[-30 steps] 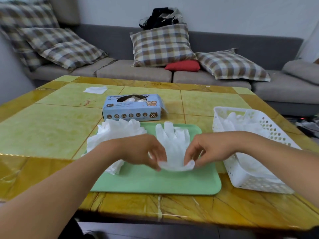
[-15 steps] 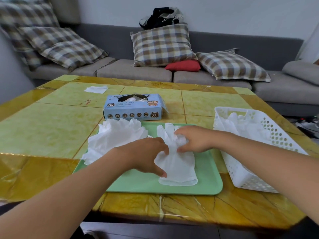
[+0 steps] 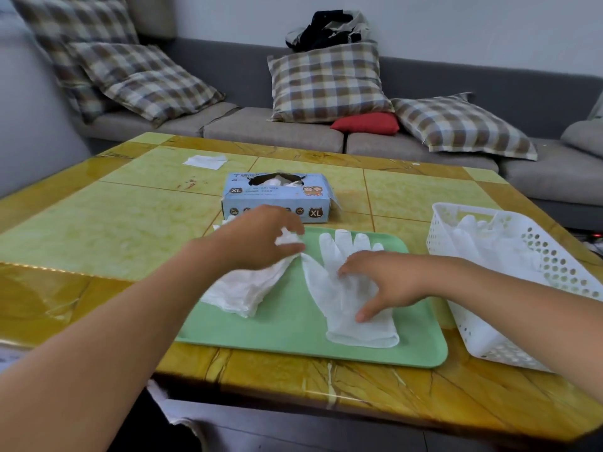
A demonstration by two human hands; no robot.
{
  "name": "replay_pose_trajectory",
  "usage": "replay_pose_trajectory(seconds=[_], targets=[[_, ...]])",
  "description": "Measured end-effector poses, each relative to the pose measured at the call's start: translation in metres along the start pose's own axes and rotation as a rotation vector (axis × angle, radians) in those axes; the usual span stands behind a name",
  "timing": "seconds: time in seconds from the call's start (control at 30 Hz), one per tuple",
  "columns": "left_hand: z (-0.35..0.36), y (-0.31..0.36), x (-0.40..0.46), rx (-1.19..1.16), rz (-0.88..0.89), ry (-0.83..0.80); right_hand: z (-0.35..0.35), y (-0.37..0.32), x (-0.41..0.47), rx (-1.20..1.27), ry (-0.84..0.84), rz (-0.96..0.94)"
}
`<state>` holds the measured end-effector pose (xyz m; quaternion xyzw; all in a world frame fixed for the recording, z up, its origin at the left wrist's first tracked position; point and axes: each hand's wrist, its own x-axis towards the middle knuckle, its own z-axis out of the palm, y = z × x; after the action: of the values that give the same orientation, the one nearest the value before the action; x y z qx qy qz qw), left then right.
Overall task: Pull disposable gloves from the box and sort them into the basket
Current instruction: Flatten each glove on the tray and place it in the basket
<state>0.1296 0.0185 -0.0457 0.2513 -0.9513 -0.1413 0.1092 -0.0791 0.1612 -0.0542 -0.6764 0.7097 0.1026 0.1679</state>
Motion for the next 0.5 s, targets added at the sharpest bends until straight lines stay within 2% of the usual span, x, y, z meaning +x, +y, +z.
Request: replay_pose_trajectory(seconds=[0.07, 0.13, 0.23, 0.33, 0.4, 0.5], targets=[[-0.014, -0.022, -0.009, -0.003, -0.088, 0.065, -0.008, -0.016, 0.002, 0.051, 0.256, -0.088], [-0.022, -0.041, -0.020, 0.018, -0.160, 0.087, -0.016, -0.047, 0.007, 0.256, 0.419, -0.211], [-0.026, -0.057, -0.033, 0.008, -0.239, 0.046, -0.016, -0.098, 0.029, 0.375, 0.400, -0.313], [-0.027, -0.064, -0.047, -0.079, -0.301, -0.048, -0.004, -0.136, 0.066, 0.420, 0.412, -0.243], [-0.029, -0.069, -0.054, -0.084, -0.303, -0.136, 0.002, -0.143, 0.084, 0.415, 0.366, -0.182], [-0.033, -0.079, -0.060, -0.058, -0.307, -0.282, 0.006, -0.137, 0.087, 0.409, 0.273, -0.207]])
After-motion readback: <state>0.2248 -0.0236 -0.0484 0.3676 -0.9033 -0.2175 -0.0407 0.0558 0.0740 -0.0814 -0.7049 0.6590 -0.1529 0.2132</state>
